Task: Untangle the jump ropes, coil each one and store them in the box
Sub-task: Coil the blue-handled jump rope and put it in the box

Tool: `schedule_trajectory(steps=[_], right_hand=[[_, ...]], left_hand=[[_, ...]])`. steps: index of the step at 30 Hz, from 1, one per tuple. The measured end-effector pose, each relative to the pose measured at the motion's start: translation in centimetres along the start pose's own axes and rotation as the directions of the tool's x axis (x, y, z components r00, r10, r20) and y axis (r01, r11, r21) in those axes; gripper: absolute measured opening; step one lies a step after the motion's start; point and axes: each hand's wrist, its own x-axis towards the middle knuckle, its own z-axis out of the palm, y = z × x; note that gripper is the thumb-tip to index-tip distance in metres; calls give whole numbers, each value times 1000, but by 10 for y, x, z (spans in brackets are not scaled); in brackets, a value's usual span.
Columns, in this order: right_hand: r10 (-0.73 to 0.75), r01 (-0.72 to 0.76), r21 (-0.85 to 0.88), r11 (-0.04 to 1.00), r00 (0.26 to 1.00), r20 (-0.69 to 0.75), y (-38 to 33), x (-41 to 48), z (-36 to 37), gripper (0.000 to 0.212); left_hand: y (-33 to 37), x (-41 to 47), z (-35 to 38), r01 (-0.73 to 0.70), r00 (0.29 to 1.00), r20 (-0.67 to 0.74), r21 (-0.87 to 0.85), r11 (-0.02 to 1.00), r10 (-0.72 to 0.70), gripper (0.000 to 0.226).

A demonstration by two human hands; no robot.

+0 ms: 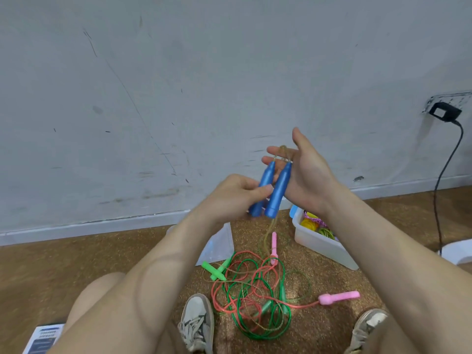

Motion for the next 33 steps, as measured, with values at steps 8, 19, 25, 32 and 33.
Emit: schedule_trajectory(steps=[8, 19, 25, 32, 33], right_hand=[[-139, 137, -281, 950, 990, 11, 12, -3, 9, 52], [-56, 149, -514, 845, 980, 191, 37, -19, 3, 21], [-172, 239, -607, 758, 971, 169, 40, -18, 0, 18], [-47, 124, -514, 849, 986, 161, 30, -24, -6, 16], [0, 86, -515, 853, 987, 164, 26, -26, -8, 13]], left_hand=[[3, -5, 8, 65, 990, 137, -152, 986, -44, 20], [1, 1, 5, -74, 993, -96, -33, 997, 70, 17], [-1, 6, 8, -113, 993, -29, 122, 986, 118, 13], [10, -4, -15, -121, 975, -21, 783, 610, 220, 44], [13, -6, -19, -160, 961, -43, 718, 677, 272, 43]])
